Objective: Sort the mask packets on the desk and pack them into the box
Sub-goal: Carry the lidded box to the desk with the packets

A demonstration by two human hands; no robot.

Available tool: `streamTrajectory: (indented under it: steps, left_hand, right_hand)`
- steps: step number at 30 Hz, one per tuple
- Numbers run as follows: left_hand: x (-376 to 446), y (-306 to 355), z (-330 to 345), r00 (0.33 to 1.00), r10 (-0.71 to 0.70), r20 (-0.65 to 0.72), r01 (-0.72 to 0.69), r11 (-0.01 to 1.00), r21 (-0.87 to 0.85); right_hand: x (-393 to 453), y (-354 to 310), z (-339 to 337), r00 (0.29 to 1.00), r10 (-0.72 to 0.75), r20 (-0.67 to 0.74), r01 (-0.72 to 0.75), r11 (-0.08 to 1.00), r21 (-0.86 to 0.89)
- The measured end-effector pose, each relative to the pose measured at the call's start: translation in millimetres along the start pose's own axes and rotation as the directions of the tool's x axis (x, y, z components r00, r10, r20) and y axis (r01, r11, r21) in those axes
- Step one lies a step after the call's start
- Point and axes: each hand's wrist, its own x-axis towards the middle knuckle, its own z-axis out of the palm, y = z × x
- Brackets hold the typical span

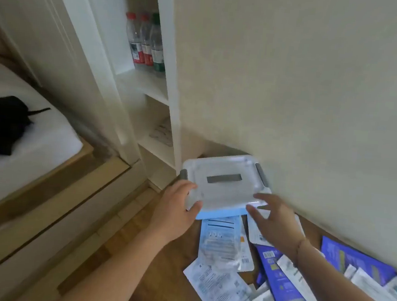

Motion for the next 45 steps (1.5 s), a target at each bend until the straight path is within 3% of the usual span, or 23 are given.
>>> streamTrajectory:
  steps: [1, 3, 6, 8, 11, 14, 21, 26, 33, 37, 41, 45]
  left_hand:
    - [7, -3, 2, 0.996, -0.050, -0.076, 0.050, 0.999, -0.001]
    - [20, -8, 6, 0.966, -0.201, -0.160, 0.194, 0.979, -0.061]
    - [36, -18, 22, 0.922, -0.384, -0.041, 0.367, 0.905, -0.214]
    - [43, -24, 32, 0.885, -0.465, 0.031, 0.452, 0.840, -0.300]
    - [48, -32, 28, 0.846, -0.533, 0.027, 0.512, 0.796, -0.324]
    - [30, -46, 9, 0.856, -0.516, 0.012, 0.502, 0.827, -0.254]
    - [-62, -65, -10, 0.866, -0.489, 0.105, 0.499, 0.859, -0.110]
    - [-72, -65, -9, 0.863, -0.499, 0.083, 0.505, 0.858, -0.092]
    - [-73, -65, -8, 0.883, -0.461, 0.088, 0.469, 0.878, -0.100]
    - [-73, -72, -5, 0.820, -0.558, 0.125, 0.569, 0.777, -0.268]
    - [-79, -73, -8, 0.831, -0.529, 0.174, 0.552, 0.742, -0.381]
    - [-83, -86, -12, 0.765, -0.539, 0.353, 0.636, 0.541, -0.550]
  right_hand:
    - [17, 5, 0, 0.992, -0.029, -0.123, 0.024, 0.999, -0.043]
    - [47, 7, -4, 0.976, 0.059, -0.211, -0.075, 0.995, -0.069]
    - [80, 0, -6, 0.948, 0.312, -0.067, -0.310, 0.950, 0.043]
    - [87, 0, 1, 0.934, 0.357, 0.005, -0.357, 0.934, 0.018]
    - [81, -6, 5, 0.934, 0.358, -0.004, -0.358, 0.934, 0.005]
    - [51, -13, 14, 0.942, 0.335, 0.025, -0.334, 0.942, -0.025]
    - [-47, -16, 43, 0.969, 0.247, -0.023, -0.240, 0.958, 0.160]
    - [-53, -16, 54, 0.969, 0.238, -0.069, -0.222, 0.957, 0.189]
    - [-52, -13, 57, 0.975, 0.219, -0.029, -0.213, 0.967, 0.137]
    - [-50, -11, 61, 0.960, 0.277, -0.028, -0.269, 0.950, 0.159]
    - [-53, -5, 56, 0.937, 0.350, -0.009, -0.338, 0.910, 0.240]
    - [-58, 14, 60, 0.897, 0.422, 0.128, -0.441, 0.860, 0.257]
